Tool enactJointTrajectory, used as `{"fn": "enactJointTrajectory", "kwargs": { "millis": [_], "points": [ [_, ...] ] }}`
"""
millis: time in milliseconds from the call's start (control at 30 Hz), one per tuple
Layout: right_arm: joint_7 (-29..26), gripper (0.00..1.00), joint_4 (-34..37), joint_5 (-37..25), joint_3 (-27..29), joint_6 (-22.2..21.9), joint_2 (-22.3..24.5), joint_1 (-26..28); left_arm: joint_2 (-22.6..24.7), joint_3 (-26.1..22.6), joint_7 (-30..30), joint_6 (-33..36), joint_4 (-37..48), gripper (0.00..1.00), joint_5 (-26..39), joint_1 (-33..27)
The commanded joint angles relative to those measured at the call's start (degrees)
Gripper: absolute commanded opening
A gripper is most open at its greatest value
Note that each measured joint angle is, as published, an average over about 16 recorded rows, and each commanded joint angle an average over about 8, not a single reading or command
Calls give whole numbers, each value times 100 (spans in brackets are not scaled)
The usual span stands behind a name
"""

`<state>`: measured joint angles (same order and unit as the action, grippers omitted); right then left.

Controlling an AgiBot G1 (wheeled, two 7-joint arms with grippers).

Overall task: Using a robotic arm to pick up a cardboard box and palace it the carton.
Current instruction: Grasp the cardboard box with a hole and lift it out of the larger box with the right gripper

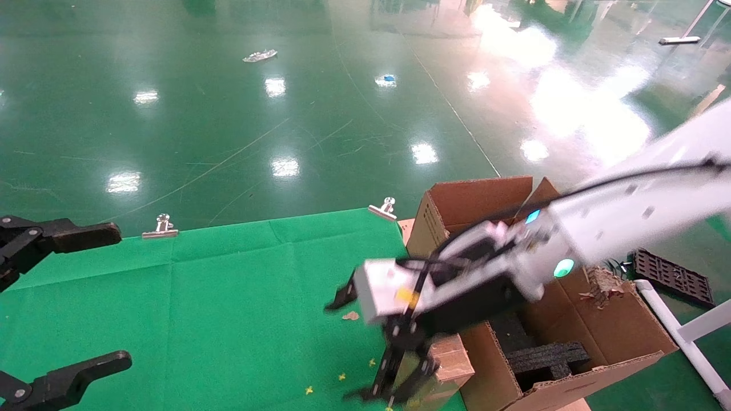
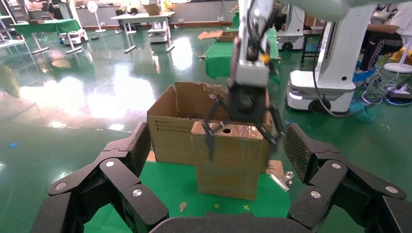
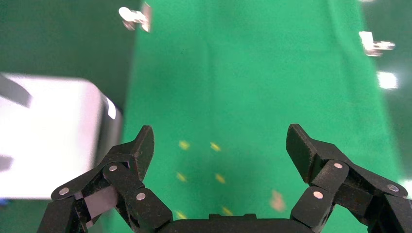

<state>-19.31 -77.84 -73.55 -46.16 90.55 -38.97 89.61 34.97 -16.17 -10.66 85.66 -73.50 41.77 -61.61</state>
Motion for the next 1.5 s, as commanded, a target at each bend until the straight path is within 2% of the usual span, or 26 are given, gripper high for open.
{"fn": "enactJointTrajectory", "kwargs": {
  "millis": [33, 333, 733, 1033, 1500],
  "points": [
    [11, 100, -2, -55, -215, 18, 53, 379, 0, -1, 0, 0, 0, 100, -1, 0],
    [-282, 100, 16, -617, -1651, 8, 90, 1596, -2, -5, 2, -2, 0, 100, -3, -1],
    [-970, 100, 25, -567, -3016, -13, 79, 2791, -4, -10, 5, -4, 0, 100, -7, -2],
    [-1549, 100, 18, -683, -3966, -58, -148, 3345, -6, -13, 7, -6, 0, 100, -9, -3],
    [-1824, 100, 12, -449, -4875, -156, -566, 3782, -8, -19, 10, -8, 0, 100, -13, -4]
  ]
}}
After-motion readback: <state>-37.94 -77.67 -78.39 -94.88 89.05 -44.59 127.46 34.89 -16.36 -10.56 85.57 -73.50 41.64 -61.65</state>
